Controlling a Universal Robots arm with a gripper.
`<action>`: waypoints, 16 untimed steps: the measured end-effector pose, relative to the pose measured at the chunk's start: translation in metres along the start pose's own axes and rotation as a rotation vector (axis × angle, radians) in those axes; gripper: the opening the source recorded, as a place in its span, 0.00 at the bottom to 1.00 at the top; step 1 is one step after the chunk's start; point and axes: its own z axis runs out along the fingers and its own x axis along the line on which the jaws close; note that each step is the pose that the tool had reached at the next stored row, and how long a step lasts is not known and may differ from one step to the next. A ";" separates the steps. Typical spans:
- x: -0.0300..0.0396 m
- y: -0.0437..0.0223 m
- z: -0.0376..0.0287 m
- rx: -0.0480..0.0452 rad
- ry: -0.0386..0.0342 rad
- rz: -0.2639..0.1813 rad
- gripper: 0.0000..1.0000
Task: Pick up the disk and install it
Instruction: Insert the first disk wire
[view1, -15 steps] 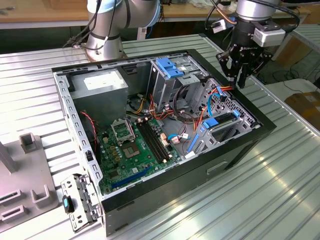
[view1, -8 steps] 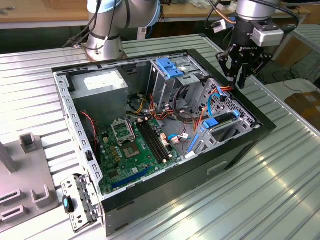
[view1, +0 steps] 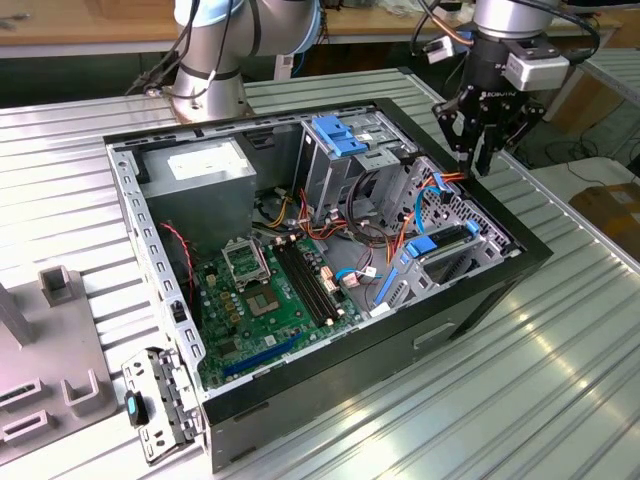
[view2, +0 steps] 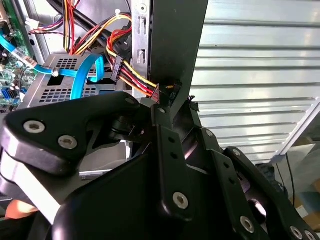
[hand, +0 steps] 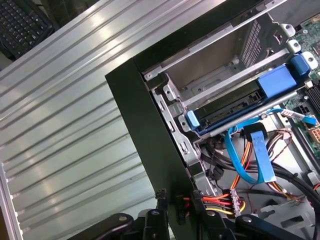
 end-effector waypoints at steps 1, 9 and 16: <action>0.0000 0.0000 0.0001 0.0278 -0.0125 -0.003 0.31; -0.0017 0.0054 0.0008 0.0470 0.0109 -0.039 0.31; -0.0022 0.0052 0.0029 0.0482 0.0148 -0.038 0.16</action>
